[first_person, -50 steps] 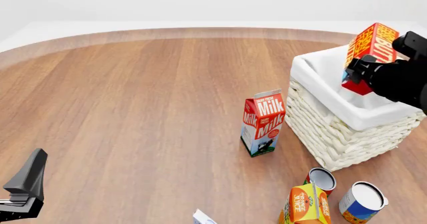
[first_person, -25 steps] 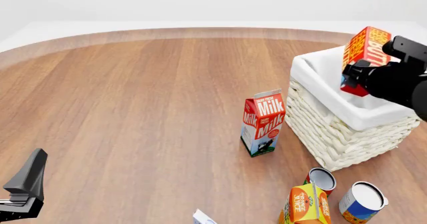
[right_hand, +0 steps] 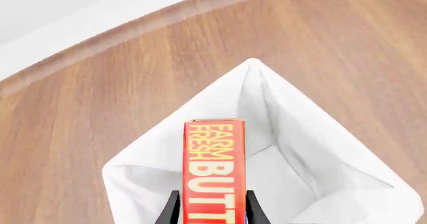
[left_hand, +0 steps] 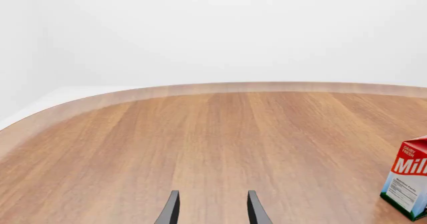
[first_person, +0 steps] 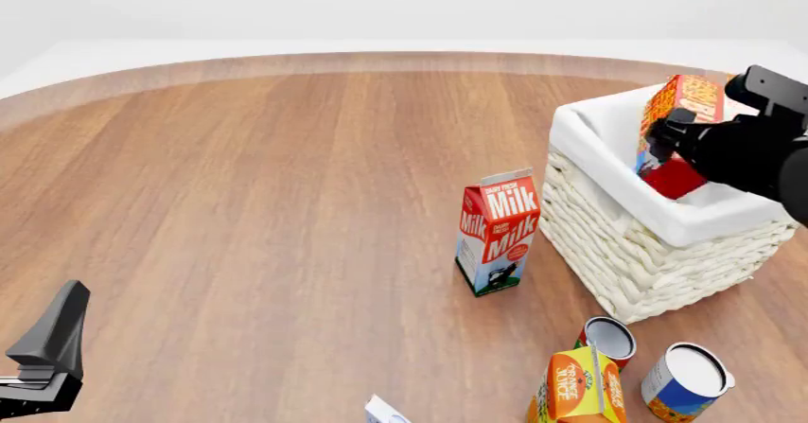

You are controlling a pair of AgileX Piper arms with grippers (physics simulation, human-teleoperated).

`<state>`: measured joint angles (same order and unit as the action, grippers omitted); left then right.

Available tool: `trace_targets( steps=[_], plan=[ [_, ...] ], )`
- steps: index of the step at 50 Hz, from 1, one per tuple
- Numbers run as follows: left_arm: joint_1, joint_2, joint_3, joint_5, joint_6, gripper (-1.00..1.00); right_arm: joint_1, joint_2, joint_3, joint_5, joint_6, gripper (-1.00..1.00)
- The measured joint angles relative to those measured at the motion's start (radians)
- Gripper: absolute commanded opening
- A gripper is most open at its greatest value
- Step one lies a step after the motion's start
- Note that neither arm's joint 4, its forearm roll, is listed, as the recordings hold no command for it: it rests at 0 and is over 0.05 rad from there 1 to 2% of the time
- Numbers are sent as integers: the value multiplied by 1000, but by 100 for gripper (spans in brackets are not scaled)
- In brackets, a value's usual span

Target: Pick up the cream cheese box and the butter, and put them in the basket.

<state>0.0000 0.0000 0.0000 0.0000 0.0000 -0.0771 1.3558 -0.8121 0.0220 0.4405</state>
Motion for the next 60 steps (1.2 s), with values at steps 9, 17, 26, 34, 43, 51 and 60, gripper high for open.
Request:
trace_targets(
  steps=[9,17,26,34,43,51,60],
  plan=[
    [0,0,0,0,0,100,-8,-10,-6,13,2,100],
    [0,0,0,0,0,100,-10,-28,-14,32,-3,100],
    [0,0,0,0,0,100,-3,-60,-30,62,-9,100],
    [0,0,0,0,0,100,20,-106,-48,102,-16,100],
    [0,0,0,0,0,100,66,-173,-74,159,-27,100],
    [0,0,0,0,0,100,127,-225,-95,207,-42,100],
    [0,0,0,0,0,100,209,-279,-116,267,-64,100]
  ],
)
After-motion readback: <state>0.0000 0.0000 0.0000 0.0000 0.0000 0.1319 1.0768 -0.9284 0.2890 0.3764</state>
